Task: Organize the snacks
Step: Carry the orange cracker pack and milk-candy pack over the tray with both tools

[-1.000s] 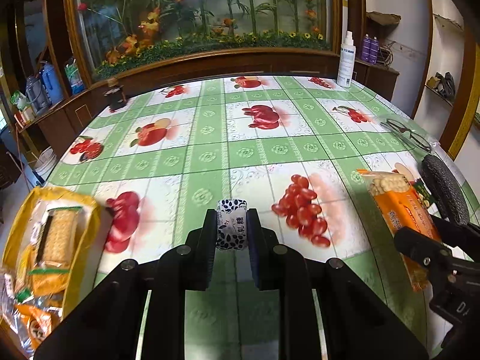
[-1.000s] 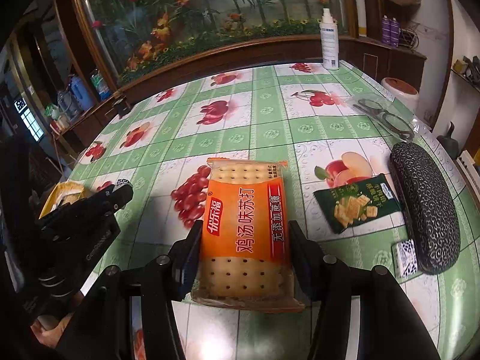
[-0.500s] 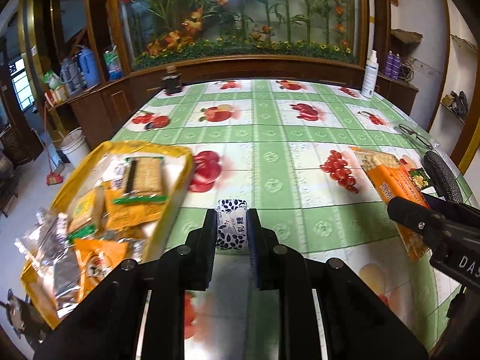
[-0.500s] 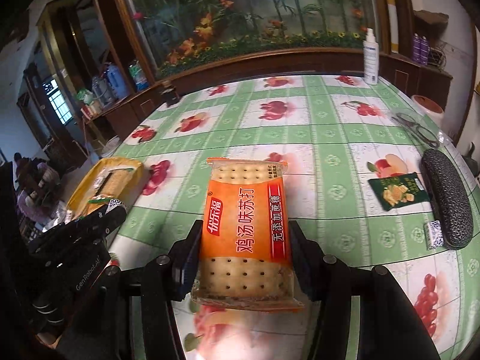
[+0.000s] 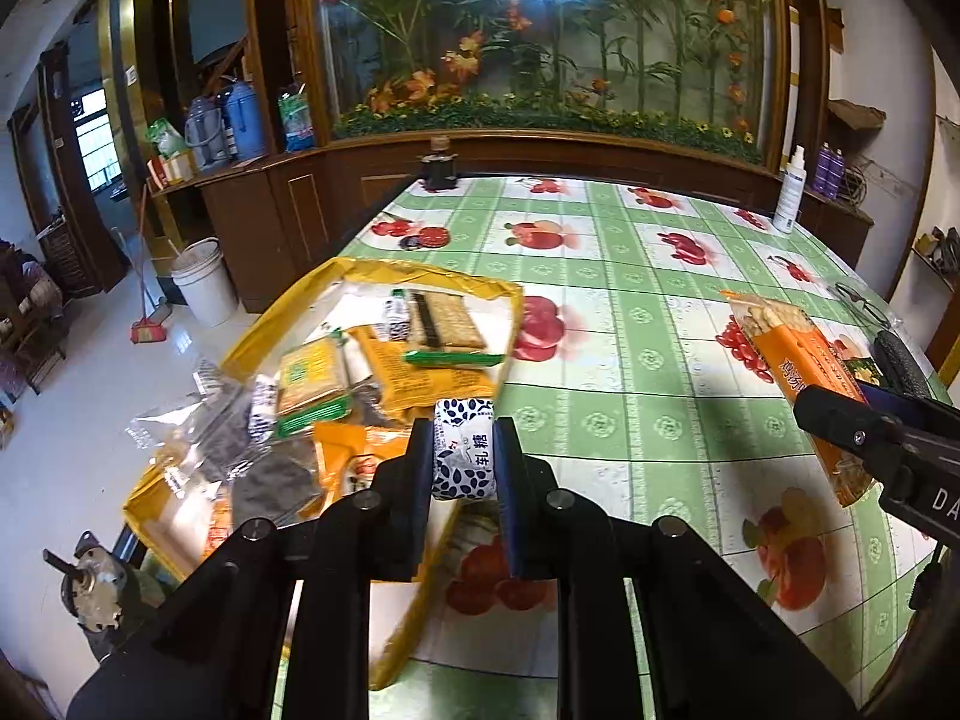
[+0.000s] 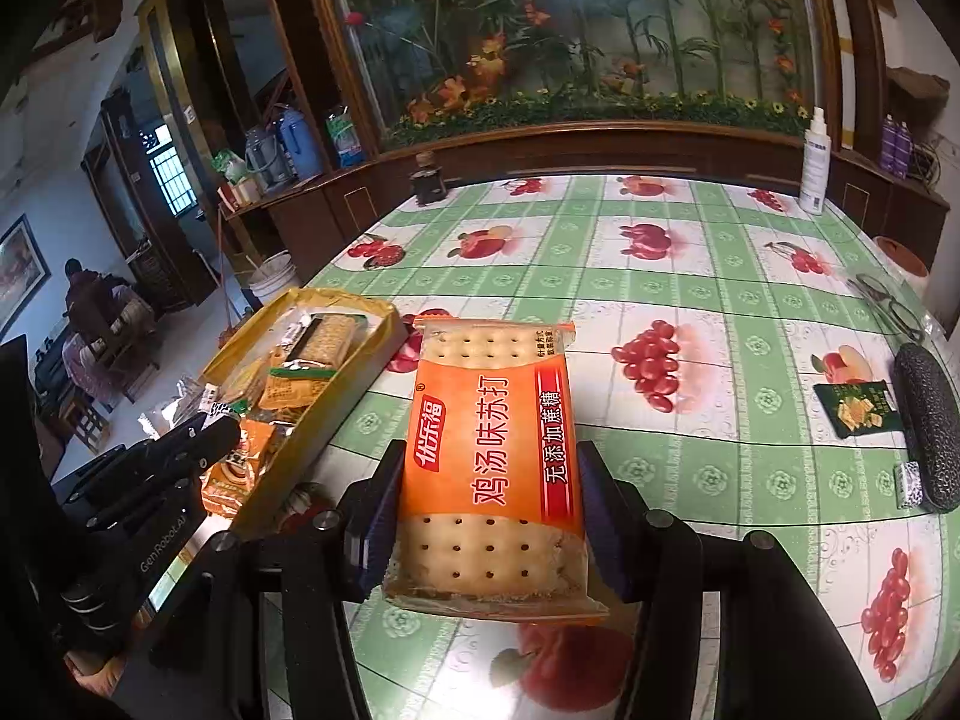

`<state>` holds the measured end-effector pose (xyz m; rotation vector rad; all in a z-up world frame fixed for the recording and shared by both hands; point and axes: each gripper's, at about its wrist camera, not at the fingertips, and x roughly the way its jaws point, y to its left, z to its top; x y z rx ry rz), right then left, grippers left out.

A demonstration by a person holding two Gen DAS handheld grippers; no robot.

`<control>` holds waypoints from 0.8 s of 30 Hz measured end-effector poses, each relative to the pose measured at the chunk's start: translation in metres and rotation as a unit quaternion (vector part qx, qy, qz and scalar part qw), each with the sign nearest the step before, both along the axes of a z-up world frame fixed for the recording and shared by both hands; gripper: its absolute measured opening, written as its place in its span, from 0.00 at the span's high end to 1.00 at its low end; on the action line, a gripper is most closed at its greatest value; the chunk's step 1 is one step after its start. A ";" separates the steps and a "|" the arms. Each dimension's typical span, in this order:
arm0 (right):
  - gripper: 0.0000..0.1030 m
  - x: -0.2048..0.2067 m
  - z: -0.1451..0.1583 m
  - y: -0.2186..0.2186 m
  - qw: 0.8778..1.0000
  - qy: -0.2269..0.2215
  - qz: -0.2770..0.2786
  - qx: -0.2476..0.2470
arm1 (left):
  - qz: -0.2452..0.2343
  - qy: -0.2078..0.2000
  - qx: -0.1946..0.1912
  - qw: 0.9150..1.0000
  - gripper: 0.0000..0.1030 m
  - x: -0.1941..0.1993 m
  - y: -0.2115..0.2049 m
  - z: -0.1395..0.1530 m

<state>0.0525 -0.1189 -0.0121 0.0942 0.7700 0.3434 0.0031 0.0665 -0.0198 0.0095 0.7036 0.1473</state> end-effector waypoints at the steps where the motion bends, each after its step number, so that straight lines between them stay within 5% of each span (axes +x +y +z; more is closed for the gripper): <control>1: 0.46 -0.001 0.000 0.003 1.000 0.000 0.004 0.000 | 0.004 0.000 -0.001 1.000 0.84 -0.001 0.004 0.000; 24: 0.47 0.016 0.000 0.112 0.992 -0.004 0.127 -0.012 | 0.071 -0.007 -0.013 0.997 0.84 -0.019 0.078 0.002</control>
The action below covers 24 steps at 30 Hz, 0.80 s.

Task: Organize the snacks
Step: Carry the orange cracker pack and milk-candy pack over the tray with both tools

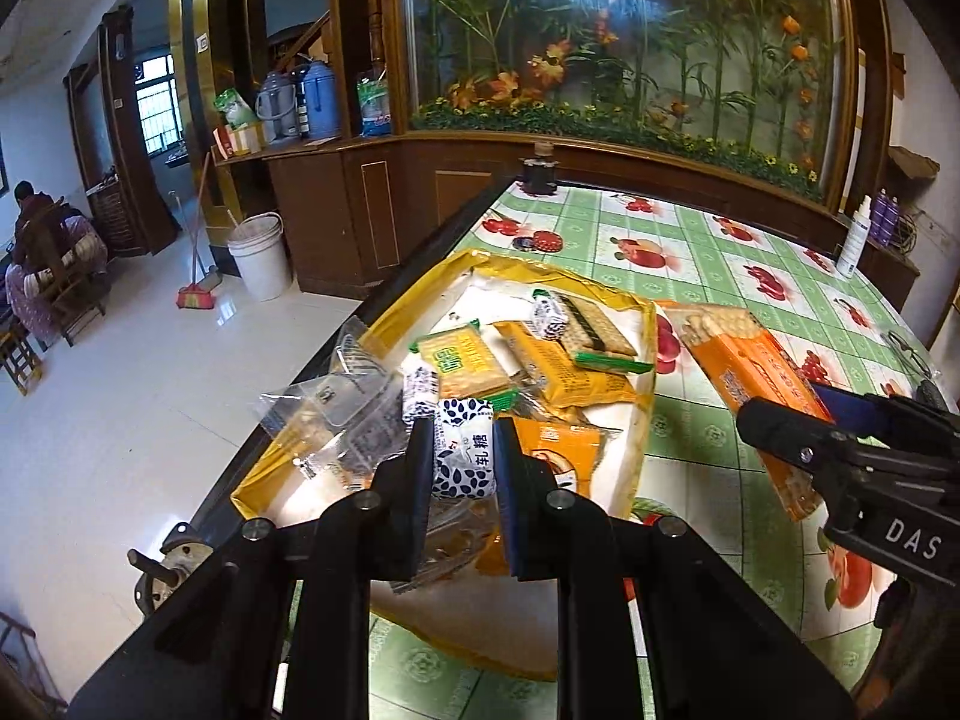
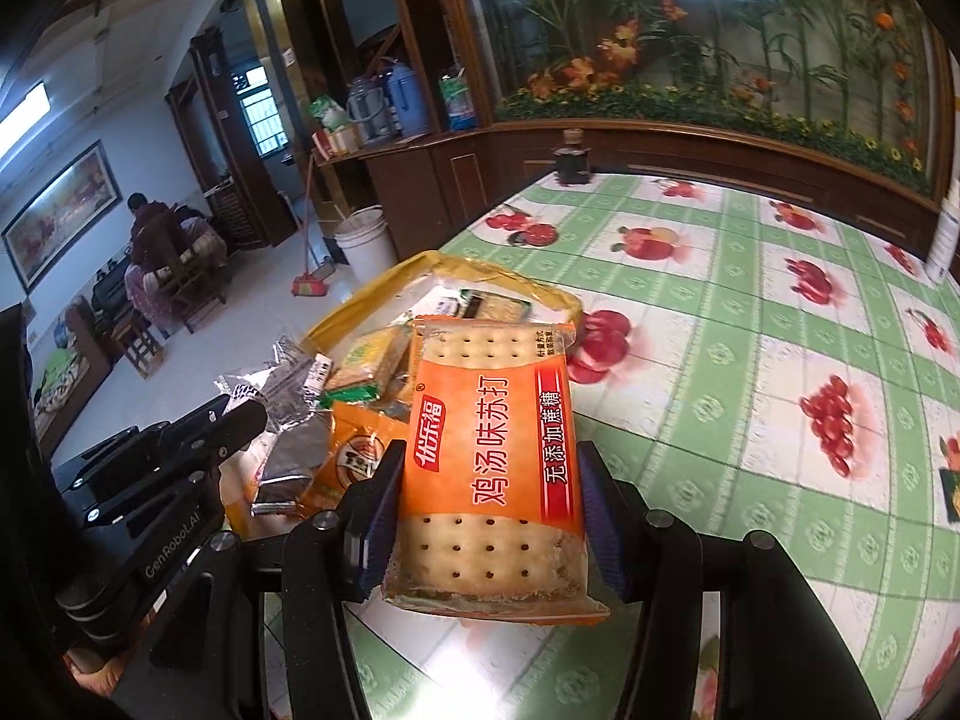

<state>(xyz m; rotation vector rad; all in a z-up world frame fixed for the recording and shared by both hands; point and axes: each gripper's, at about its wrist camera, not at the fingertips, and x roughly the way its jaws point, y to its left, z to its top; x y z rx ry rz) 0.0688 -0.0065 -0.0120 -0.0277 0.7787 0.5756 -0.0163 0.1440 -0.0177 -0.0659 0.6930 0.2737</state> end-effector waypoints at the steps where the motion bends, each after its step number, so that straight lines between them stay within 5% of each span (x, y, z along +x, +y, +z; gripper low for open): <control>1: 0.47 0.003 0.000 0.006 1.000 0.000 0.006 0.000 | 0.002 0.001 0.000 1.000 0.84 0.000 0.002 -0.001; 24: 0.47 0.057 -0.023 0.086 0.997 0.012 0.070 -0.031 | 0.024 0.031 -0.004 0.999 0.83 0.025 0.026 -0.014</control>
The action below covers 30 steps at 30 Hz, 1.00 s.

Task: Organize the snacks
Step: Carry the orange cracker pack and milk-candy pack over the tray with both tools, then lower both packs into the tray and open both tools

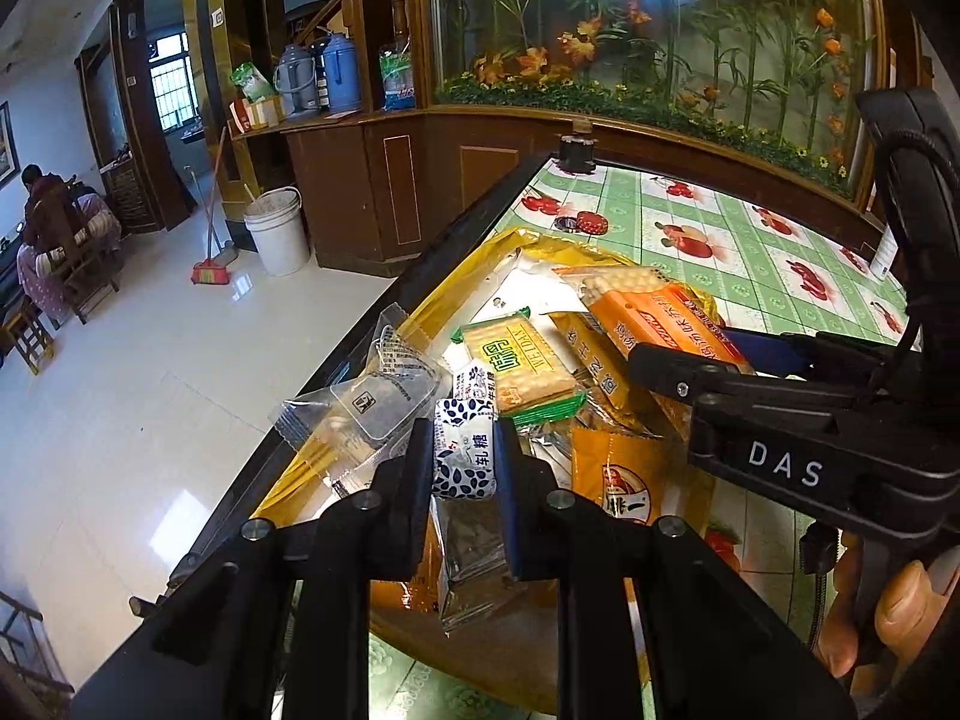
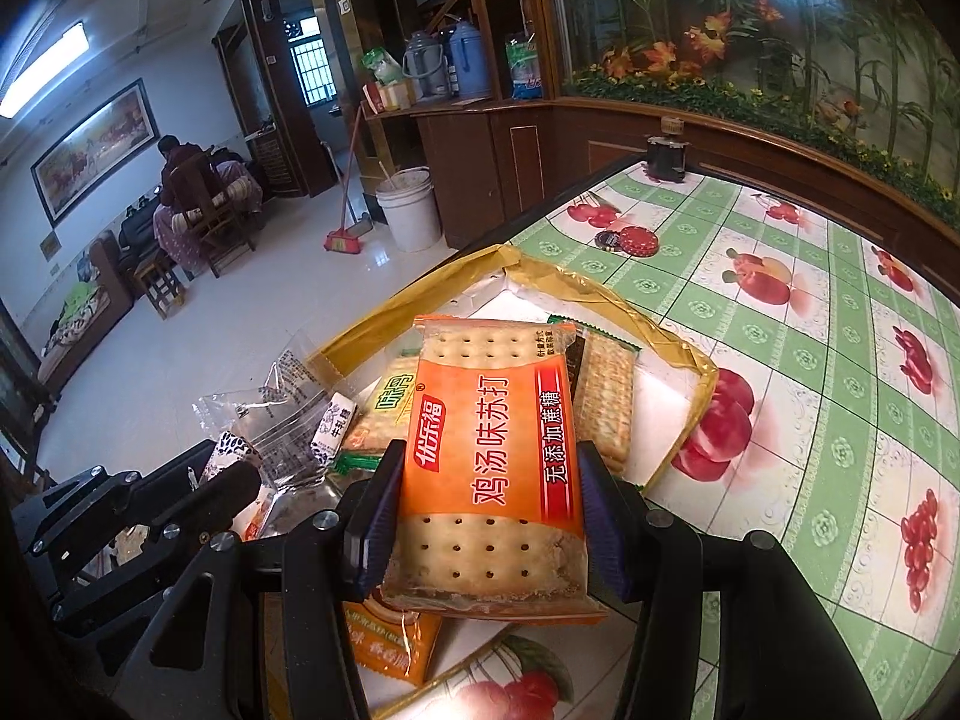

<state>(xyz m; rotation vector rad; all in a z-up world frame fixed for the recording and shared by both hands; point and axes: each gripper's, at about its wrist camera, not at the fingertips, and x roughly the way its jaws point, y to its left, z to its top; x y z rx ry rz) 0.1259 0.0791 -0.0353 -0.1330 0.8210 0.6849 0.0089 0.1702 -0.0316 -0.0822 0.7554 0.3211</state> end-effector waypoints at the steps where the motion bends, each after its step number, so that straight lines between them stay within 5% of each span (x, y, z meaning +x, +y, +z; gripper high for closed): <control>1: 0.47 0.002 -0.001 0.001 1.000 0.000 0.000 0.000 | 0.000 0.002 0.000 1.000 0.83 0.002 0.001 -0.001; 30: 0.46 0.026 -0.006 0.017 1.000 0.002 0.004 -0.006 | 0.006 0.024 -0.003 1.000 0.83 0.029 0.011 -0.014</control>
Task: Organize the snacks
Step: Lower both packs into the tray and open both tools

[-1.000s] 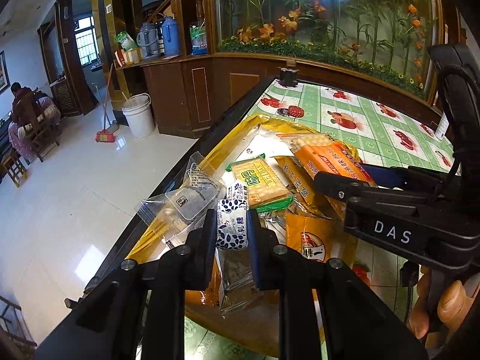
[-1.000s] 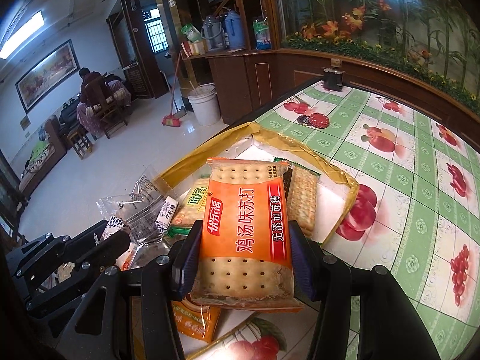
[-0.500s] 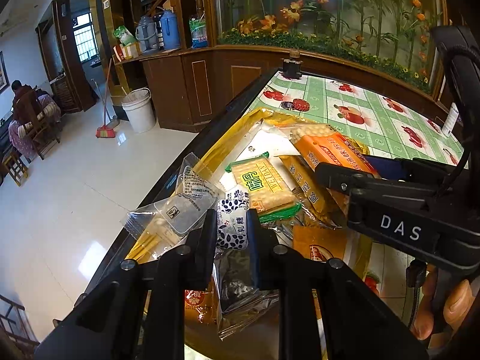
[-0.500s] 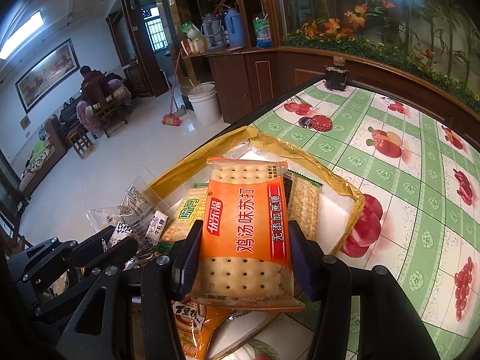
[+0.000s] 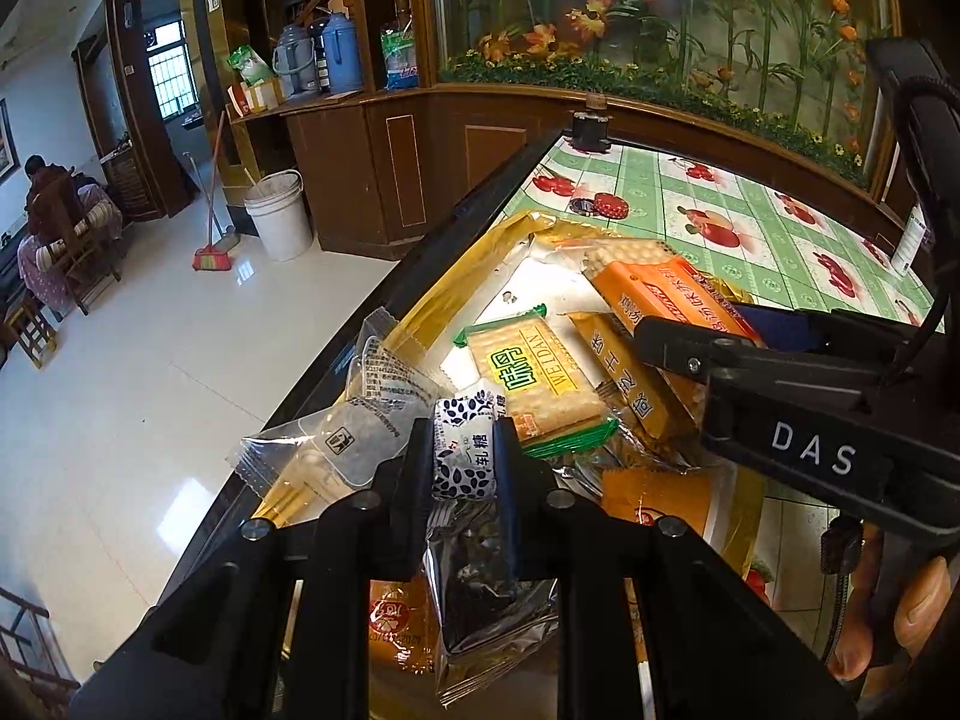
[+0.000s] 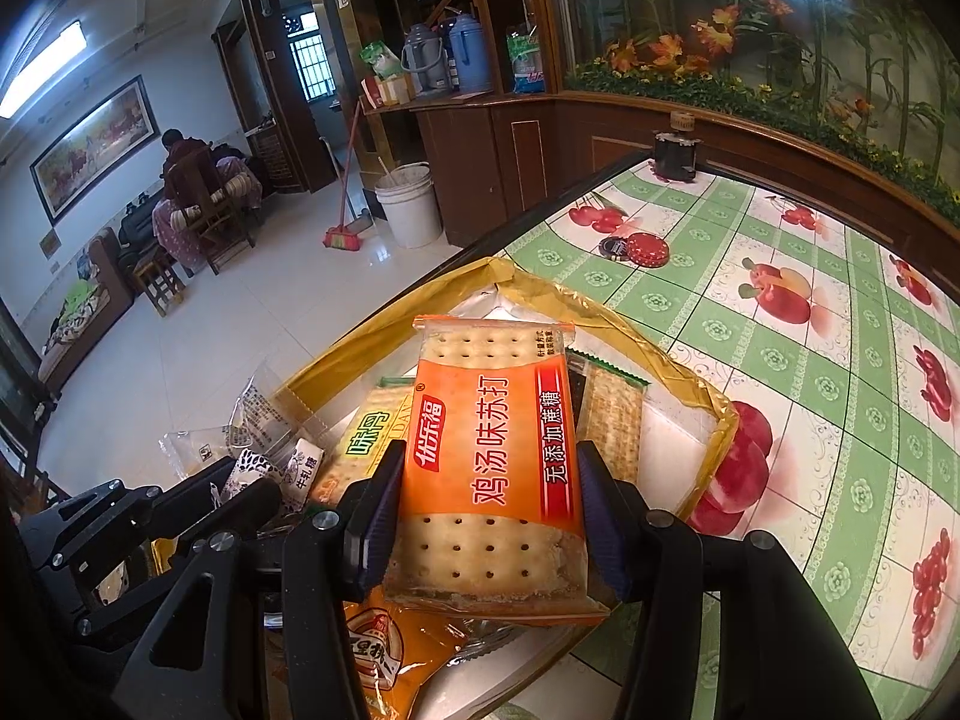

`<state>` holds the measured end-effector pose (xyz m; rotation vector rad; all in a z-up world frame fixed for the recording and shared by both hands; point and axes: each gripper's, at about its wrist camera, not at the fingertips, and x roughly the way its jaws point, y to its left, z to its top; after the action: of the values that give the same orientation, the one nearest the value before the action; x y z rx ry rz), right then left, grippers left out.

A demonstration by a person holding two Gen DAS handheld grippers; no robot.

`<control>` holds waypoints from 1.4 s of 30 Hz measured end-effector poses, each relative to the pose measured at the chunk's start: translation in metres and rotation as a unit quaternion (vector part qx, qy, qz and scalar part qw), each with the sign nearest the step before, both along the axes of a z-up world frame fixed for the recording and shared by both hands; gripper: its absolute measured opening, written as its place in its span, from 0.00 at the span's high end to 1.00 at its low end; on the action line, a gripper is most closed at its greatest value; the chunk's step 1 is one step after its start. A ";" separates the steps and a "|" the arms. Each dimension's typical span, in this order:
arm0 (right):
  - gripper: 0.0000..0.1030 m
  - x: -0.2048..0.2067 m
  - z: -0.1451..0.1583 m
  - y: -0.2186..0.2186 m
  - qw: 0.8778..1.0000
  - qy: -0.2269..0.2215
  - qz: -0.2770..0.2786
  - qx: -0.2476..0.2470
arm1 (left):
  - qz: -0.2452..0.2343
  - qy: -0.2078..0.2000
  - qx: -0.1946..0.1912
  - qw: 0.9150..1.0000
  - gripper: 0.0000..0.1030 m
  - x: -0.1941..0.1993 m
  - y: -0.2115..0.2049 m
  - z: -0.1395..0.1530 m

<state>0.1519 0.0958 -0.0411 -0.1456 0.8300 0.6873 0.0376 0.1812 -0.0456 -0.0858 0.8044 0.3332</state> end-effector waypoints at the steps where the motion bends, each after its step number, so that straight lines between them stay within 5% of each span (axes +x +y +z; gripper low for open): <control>1: 0.46 0.001 0.000 0.000 1.000 0.000 0.000 0.000 | 0.001 0.000 0.000 1.000 0.83 0.001 0.001 0.000; 27: 0.44 0.024 -0.006 0.027 1.000 -0.003 0.003 -0.028 | -0.011 0.017 -0.035 0.999 0.82 0.017 0.003 -0.015; 32: 0.41 0.023 -0.006 0.024 1.000 -0.003 -0.002 -0.026 | -0.013 0.021 -0.046 0.999 0.67 0.017 0.003 -0.016; 35: 0.25 0.021 -0.003 0.018 1.000 -0.012 -0.008 -0.025 | -0.012 0.024 -0.044 0.999 0.57 0.015 0.001 -0.015; 42: 0.21 0.011 0.014 -0.001 1.000 -0.023 -0.019 -0.008 | -0.019 0.009 -0.044 0.999 0.16 0.006 -0.010 -0.005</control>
<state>0.1632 0.0945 -0.0267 -0.1582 0.7926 0.6395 0.0434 0.1713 -0.0507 -0.1505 0.8378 0.2636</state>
